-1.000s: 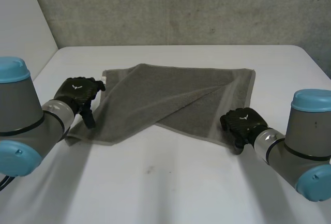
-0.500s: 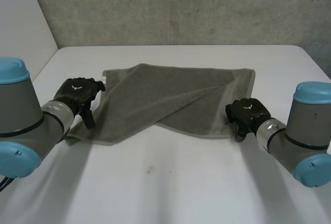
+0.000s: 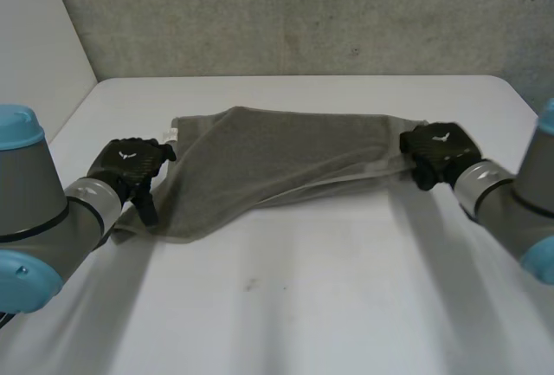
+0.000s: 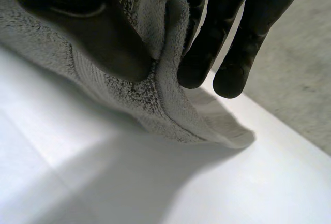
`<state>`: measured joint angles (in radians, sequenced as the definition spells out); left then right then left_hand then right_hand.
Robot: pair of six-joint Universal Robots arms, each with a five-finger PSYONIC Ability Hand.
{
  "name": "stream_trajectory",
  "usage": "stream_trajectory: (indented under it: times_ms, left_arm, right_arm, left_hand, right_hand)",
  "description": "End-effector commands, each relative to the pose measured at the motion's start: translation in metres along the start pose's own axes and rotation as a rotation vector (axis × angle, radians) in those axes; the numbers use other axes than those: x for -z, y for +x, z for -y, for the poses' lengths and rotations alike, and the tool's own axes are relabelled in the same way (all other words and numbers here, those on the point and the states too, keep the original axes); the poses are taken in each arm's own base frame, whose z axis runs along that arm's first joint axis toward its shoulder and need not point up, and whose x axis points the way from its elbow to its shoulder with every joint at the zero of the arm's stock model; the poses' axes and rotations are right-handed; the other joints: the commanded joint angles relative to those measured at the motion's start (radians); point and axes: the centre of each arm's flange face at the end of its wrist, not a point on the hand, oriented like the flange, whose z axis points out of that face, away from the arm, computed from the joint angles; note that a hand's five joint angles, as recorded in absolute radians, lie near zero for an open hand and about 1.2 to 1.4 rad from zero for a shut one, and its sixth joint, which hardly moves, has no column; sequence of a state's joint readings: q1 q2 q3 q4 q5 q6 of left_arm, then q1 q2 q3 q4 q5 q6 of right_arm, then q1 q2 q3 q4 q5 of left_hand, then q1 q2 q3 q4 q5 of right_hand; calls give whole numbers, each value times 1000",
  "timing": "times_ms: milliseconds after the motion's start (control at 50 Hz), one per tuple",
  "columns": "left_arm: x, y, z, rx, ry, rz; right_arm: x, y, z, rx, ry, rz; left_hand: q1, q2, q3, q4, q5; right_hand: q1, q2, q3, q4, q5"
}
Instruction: Fold the towel.
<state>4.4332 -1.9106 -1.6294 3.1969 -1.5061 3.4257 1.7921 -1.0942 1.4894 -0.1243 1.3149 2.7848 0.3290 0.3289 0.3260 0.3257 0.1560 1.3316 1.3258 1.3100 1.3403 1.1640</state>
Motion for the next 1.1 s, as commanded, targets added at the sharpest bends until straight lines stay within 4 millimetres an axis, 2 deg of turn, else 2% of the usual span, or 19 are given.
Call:
stream_trajectory:
  times_ms: [20, 140, 300, 360, 560, 860, 1020, 1100]
  left_arm:
    - [10, 2, -7, -4, -25, -7]
    - [14, -1, -21, -68, -76, -4]
    - [15, -4, -42, -149, -132, -2]
    - [11, -4, -43, -151, -106, 0]
    - [-6, -7, -53, -138, -86, -34]
    - [-13, 0, -58, -133, -91, -62]
    - [-23, 4, -56, -121, -55, -62]
    - [-25, 10, -50, -106, -31, -75]
  right_arm:
    - [12, 49, 4, -31, -8, -75]
    - [13, 76, -4, -25, -31, -121]
    - [12, 84, -11, -29, -48, -138]
    - [12, 87, -13, -33, -52, -144]
    - [12, 87, -16, -35, -58, -144]
    - [13, 81, -24, -36, -76, -125]
    - [12, 78, -28, -31, -85, -113]
    - [12, 78, -28, -25, -85, -112]
  left_hand:
    - [61, 61, 64, 64, 59]
    - [66, 67, 70, 70, 65]
    - [93, 93, 96, 96, 91]
    - [108, 108, 111, 111, 106]
    - [137, 137, 140, 140, 135]
    - [207, 208, 210, 211, 206]
    - [401, 401, 404, 404, 400]
    - [609, 609, 612, 612, 607]
  right_hand:
    - [65, 70, 86, 56, 58]
    - [65, 70, 86, 56, 58]
    - [65, 70, 86, 56, 58]
    - [65, 70, 86, 56, 58]
    - [65, 70, 86, 56, 58]
    - [65, 70, 86, 56, 58]
    - [65, 70, 86, 56, 58]
    - [65, 70, 86, 56, 58]
